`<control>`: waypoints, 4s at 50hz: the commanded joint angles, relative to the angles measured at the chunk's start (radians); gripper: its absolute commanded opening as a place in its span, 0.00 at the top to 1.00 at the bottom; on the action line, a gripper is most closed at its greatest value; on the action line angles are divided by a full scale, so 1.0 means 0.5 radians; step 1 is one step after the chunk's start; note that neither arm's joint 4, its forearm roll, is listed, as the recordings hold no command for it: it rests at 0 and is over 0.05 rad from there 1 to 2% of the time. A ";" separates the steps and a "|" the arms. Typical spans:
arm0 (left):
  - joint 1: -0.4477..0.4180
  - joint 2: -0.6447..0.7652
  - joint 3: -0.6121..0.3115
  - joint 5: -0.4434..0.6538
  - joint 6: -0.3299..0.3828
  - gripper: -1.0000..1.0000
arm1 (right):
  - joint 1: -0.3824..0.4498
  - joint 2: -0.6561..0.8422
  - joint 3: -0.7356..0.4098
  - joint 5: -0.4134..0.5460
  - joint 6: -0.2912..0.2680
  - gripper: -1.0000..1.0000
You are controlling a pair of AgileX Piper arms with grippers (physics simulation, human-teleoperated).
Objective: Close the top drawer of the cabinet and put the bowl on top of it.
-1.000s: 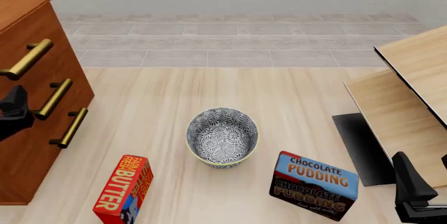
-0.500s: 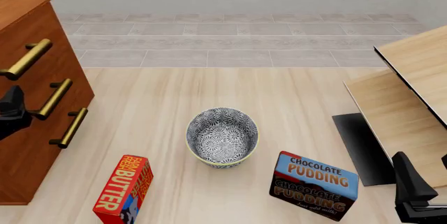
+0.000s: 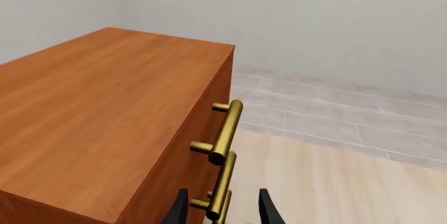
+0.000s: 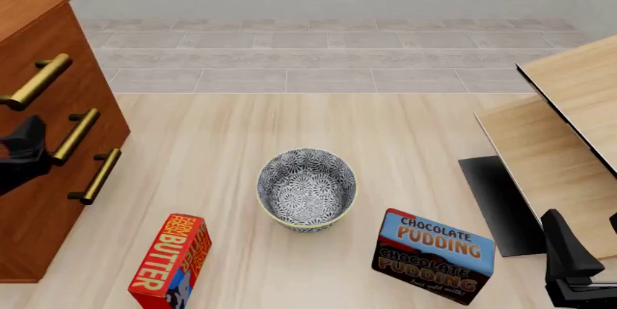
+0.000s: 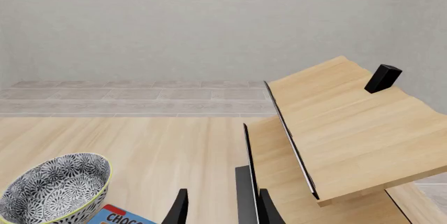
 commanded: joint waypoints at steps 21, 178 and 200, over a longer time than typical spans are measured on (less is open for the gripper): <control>-0.523 0.064 -0.394 0.523 0.121 0.00 | 0.000 0.000 0.003 -0.004 0.000 0.00; -1.445 1.689 -1.385 1.336 -0.234 0.00 | 0.000 0.000 0.003 -0.004 0.001 0.00; -1.436 1.777 -1.378 1.288 -0.245 0.00 | 0.000 0.000 0.003 -0.004 0.000 0.00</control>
